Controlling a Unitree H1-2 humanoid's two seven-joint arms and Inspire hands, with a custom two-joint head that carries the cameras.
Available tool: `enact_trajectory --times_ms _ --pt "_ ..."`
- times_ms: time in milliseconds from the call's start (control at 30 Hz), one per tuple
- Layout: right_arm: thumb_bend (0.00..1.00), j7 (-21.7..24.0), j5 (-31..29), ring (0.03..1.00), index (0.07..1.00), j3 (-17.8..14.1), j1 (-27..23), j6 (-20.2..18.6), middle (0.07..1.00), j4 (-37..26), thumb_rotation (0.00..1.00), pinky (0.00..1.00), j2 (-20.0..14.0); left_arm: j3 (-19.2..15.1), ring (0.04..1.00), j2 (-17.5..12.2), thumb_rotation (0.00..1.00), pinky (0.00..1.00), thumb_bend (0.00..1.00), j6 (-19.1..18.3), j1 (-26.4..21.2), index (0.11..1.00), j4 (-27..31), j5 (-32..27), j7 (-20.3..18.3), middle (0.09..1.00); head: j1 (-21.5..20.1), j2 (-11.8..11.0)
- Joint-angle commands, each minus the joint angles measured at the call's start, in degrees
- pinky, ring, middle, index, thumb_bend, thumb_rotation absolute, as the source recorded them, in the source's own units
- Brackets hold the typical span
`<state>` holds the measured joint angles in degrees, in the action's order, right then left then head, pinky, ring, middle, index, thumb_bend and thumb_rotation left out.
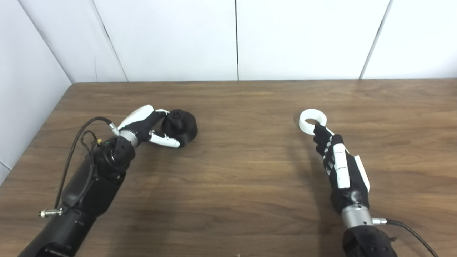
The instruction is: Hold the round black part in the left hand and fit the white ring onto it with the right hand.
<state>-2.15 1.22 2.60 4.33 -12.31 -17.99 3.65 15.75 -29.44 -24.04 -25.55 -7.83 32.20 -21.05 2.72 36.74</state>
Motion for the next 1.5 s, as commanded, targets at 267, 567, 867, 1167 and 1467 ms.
enact_trajectory --times_ms 267,567,867,1167,1467 --pt "0.56 1.0 -0.3 0.927 0.856 -0.2 3.2 2.6 0.901 -1.6 1.0 0.95 -1.0 -0.5 1.0 -0.5 0.33 0.99 0.75 0.8 -2.8 0.801 0.4 1.2 2.1 0.969 0.1 0.1" --pt "0.57 1.2 -0.3 0.924 0.858 -0.5 3.1 3.0 0.9 -1.2 1.0 0.95 -1.0 -0.2 1.0 -0.4 0.32 1.0 0.73 0.7 -2.8 0.789 0.0 1.6 2.3 0.971 0.1 0.1" --pt "0.57 1.2 -0.1 0.928 0.857 -0.6 3.0 2.6 0.9 -1.3 1.0 0.95 -1.0 0.4 1.0 -0.1 0.35 0.97 0.74 0.8 -2.0 0.784 1.7 2.1 1.8 0.97 0.1 0.2" --pt "0.55 1.2 0.4 0.922 0.862 -0.4 2.9 2.0 0.9 -1.6 1.0 0.94 -0.9 1.0 1.0 0.8 0.33 0.93 0.76 0.6 0.2 0.782 6.0 2.4 1.3 0.975 0.0 0.3" --pt "0.56 1.0 0.6 0.923 0.861 -0.2 2.9 2.1 0.904 -1.5 1.0 0.93 -0.6 2.2 1.0 1.2 0.32 0.93 0.75 0.3 2.9 0.788 10.4 3.7 0.1 0.973 0.1 0.4"
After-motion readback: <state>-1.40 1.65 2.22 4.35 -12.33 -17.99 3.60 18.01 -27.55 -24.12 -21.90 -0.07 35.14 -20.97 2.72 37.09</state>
